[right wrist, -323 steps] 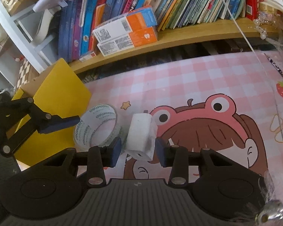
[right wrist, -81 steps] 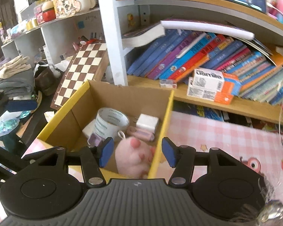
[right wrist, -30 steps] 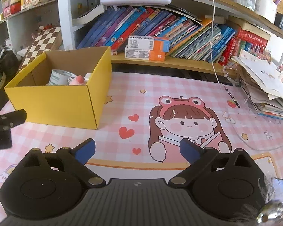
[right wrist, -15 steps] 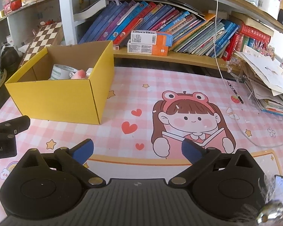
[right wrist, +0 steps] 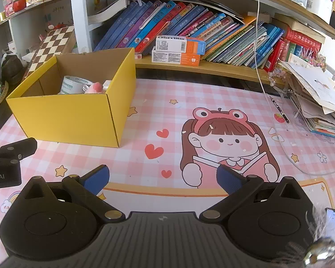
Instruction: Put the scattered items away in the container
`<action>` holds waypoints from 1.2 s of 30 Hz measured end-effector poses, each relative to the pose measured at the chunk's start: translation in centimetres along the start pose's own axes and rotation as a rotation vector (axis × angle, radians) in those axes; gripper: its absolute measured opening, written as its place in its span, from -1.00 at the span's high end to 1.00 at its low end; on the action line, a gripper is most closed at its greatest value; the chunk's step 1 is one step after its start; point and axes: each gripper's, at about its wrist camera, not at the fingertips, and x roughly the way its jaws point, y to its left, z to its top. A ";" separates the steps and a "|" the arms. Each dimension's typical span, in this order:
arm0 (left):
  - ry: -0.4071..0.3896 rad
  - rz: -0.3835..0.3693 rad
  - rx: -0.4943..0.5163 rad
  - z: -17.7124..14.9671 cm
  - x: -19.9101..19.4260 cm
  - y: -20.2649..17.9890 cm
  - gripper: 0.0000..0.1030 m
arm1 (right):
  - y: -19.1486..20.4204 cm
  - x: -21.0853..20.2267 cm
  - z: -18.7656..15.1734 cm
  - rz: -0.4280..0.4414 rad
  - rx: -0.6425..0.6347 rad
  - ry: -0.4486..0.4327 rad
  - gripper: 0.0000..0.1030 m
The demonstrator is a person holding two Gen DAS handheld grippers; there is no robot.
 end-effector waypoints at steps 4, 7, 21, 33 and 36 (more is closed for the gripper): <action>0.001 0.000 -0.005 0.0 0.1 0.2 -1.00 | 0.0 0.1 0.0 -0.001 -0.002 0.002 -1.00; 0.002 -0.001 -0.007 0.0 0.2 0.2 -1.00 | 0.1 0.1 0.1 -0.001 -0.004 0.004 -1.00; 0.004 -0.007 -0.004 0.0 0.3 0.3 -1.00 | 0.4 0.4 0.2 -0.003 -0.007 0.015 -1.00; 0.011 -0.014 0.010 -0.1 0.4 0.1 -1.00 | 0.3 0.7 0.2 -0.004 -0.011 0.023 -1.00; 0.014 -0.016 0.012 -0.1 0.5 0.1 -1.00 | 0.4 0.7 0.2 -0.004 -0.013 0.025 -1.00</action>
